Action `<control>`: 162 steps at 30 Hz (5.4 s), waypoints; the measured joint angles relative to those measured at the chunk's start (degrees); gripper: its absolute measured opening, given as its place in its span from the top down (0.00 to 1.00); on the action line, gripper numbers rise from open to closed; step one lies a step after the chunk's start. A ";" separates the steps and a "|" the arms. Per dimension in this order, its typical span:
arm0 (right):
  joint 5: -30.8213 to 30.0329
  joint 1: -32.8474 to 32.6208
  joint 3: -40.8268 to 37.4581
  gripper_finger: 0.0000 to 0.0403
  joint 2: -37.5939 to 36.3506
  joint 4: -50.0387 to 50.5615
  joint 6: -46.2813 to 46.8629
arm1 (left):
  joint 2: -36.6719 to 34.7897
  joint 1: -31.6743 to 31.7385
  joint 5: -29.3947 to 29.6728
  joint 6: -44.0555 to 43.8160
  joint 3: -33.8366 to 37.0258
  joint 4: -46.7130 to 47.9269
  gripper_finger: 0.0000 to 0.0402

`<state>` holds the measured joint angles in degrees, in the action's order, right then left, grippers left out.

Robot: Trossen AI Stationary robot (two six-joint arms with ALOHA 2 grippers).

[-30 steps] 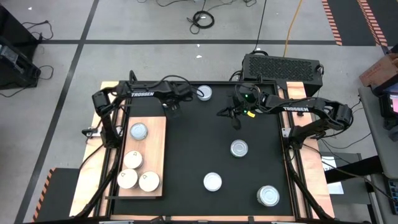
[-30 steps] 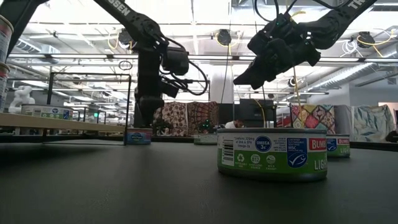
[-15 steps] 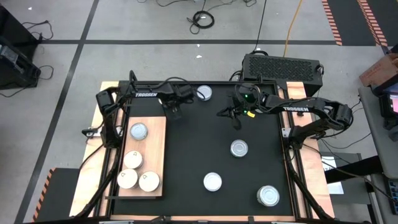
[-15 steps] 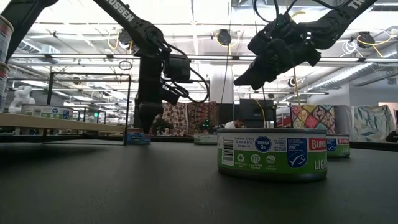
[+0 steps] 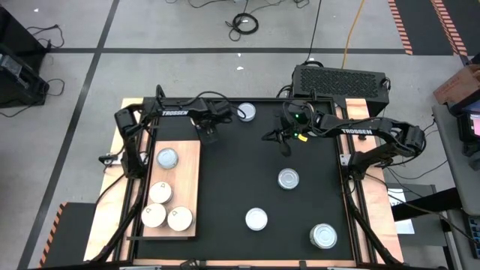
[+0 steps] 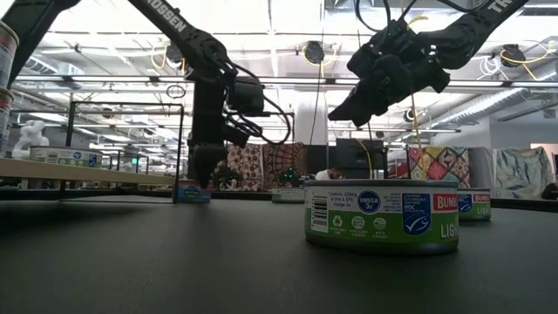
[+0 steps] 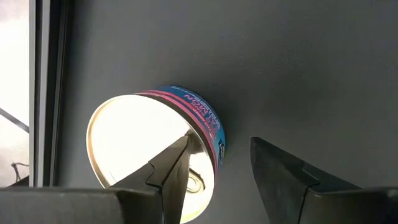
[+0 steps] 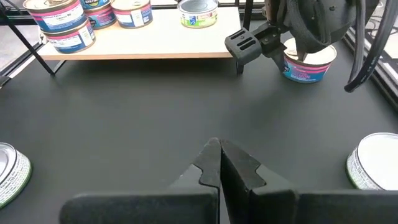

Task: Stack canned seafood by type on shelf
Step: Put the blue tuna can aligned with the other blue tuna can on the shelf

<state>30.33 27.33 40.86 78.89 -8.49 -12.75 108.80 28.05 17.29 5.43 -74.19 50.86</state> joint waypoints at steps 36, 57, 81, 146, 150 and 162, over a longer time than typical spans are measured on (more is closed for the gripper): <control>-0.04 0.00 0.00 1.00 0.00 -0.68 0.33 | 0.12 0.25 2.92 -1.47 1.46 -1.04 0.57; -0.02 -0.07 -0.04 1.00 0.00 -6.50 7.03 | 0.27 -0.78 4.93 -2.13 0.90 -2.50 0.59; 0.02 -1.21 -0.04 1.00 0.00 -7.98 16.20 | 0.12 -2.01 10.74 2.53 3.11 -5.76 0.98; -12.27 0.83 0.02 1.00 -11.31 11.85 11.87 | 0.05 -33.11 14.75 -3.73 -15.91 12.76 0.99; -12.26 0.83 0.02 1.00 -11.37 12.32 10.80 | -1.80 -35.39 15.89 -6.25 -15.89 13.11 0.99; -12.24 0.76 0.02 1.00 -11.37 13.57 10.34 | -11.88 -41.73 15.73 -12.14 -15.87 17.60 1.00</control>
<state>18.09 28.10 40.88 67.53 5.08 -2.42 96.92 -13.68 33.01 -6.71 -90.06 68.46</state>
